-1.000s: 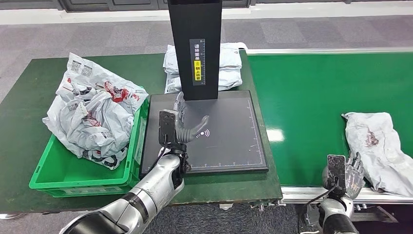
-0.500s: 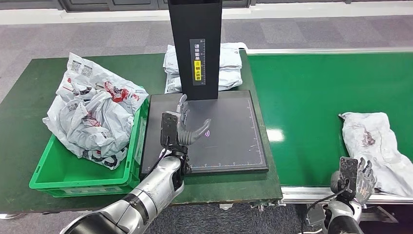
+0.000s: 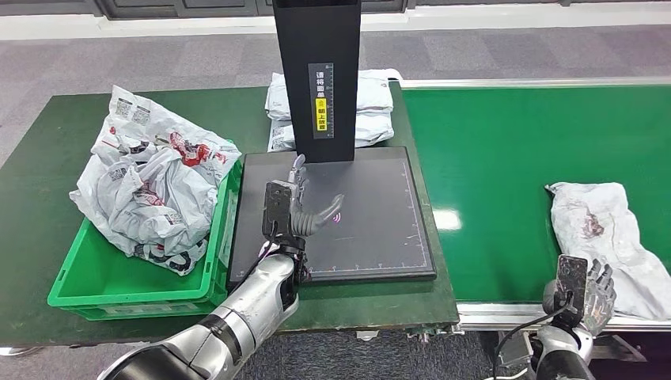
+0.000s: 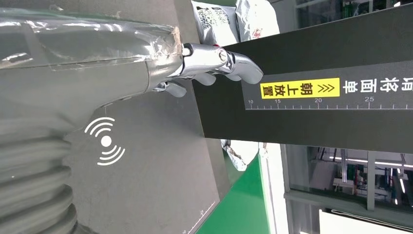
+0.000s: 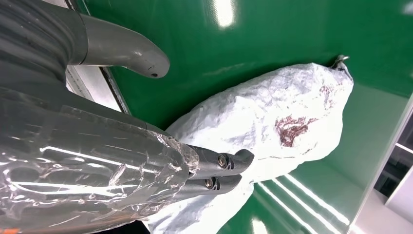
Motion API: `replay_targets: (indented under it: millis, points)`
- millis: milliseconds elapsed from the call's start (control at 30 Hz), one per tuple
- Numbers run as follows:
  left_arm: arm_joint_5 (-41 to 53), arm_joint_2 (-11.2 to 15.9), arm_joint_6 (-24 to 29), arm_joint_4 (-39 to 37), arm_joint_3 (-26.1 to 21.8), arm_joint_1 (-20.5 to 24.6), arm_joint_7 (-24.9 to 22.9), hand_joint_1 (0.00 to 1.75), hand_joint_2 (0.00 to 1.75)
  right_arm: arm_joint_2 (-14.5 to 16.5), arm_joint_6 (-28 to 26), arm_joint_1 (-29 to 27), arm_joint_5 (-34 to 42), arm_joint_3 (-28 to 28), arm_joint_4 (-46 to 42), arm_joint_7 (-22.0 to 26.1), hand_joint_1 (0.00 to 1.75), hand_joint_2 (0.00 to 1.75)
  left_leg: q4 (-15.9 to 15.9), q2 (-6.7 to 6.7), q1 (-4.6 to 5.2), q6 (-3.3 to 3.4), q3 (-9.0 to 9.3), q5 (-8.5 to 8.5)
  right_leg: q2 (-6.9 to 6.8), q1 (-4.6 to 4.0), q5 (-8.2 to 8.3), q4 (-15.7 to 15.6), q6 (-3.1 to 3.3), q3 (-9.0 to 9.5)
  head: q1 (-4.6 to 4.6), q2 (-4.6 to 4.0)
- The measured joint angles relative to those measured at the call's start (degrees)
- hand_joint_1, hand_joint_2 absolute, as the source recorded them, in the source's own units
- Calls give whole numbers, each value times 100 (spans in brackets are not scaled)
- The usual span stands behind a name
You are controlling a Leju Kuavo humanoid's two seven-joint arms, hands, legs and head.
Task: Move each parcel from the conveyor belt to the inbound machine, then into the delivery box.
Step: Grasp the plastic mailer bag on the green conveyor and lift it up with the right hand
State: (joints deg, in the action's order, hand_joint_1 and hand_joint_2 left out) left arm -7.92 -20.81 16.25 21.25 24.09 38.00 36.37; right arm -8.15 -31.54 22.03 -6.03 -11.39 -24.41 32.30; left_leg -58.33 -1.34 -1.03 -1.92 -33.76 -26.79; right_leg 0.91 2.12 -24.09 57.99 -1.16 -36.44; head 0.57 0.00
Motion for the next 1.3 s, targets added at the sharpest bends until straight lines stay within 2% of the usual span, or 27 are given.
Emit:
replay_targets:
  millis: [367,1300]
  points:
    - [-161,-17,157,4,109,1,-150,0,175,-39,-77,4,-242,-121,30,-220,0,175,0,0,0,0,0,0,0,0,0,0,0,0,0,0]
    - [-432,-24,145,4,192,1,-136,0,175,-104,-101,-7,-641,-389,93,-526,0,175,0,1,0,0,0,0,1,0,0,0,0,0,0,0]
